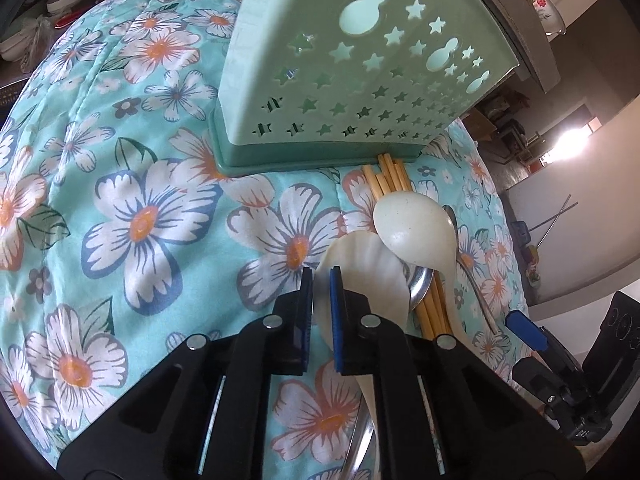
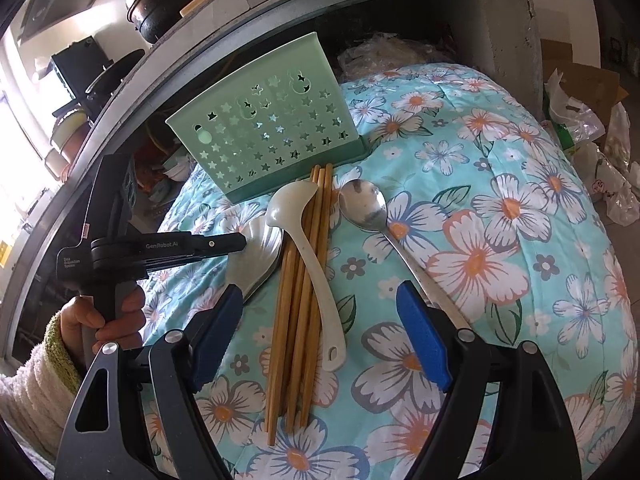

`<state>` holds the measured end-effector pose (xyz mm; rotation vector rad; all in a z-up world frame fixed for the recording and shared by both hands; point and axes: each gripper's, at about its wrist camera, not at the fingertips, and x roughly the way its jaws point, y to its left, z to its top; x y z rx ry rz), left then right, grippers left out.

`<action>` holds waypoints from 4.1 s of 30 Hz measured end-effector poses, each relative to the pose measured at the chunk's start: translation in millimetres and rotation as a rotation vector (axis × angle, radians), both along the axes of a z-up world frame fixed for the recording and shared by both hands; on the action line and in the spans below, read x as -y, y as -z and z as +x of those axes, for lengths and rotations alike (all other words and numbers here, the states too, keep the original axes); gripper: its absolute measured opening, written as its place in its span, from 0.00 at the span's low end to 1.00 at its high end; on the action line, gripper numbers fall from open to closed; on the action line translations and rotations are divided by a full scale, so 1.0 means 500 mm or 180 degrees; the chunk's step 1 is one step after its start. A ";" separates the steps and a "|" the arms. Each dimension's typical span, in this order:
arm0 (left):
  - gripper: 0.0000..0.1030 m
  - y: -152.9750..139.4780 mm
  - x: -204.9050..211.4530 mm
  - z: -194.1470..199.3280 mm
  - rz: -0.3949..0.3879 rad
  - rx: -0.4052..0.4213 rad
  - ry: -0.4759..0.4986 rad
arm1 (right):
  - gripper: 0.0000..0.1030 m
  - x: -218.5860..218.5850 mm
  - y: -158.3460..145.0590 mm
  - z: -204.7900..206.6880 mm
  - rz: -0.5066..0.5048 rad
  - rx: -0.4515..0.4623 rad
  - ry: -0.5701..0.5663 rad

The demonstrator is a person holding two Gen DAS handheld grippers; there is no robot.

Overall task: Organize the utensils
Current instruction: 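Move the left tool toward the white ceramic soup spoon while the right tool approaches a metal spoon, then grasp the white soup spoon with the left tool while the right tool grasps the metal spoon, then lift both spoons and lower them into the mint-green holder with both tools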

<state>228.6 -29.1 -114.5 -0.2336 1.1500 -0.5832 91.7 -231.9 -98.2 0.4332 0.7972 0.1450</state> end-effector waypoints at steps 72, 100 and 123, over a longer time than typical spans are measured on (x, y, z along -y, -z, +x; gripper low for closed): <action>0.10 0.002 -0.305 -0.079 -0.0097 -0.0045 -0.0990 | 0.25 -0.243 0.052 0.176 0.0047 -0.0883 -0.1685; 0.02 -0.085 -0.217 -0.077 0.0908 0.0444 -0.0580 | 0.04 -0.211 -0.031 0.122 -0.0098 -0.0376 -0.1745; 0.01 -0.539 -0.143 -0.030 0.0664 0.2528 -0.1478 | 0.04 0.025 -0.467 0.159 -0.0838 0.1526 -0.0334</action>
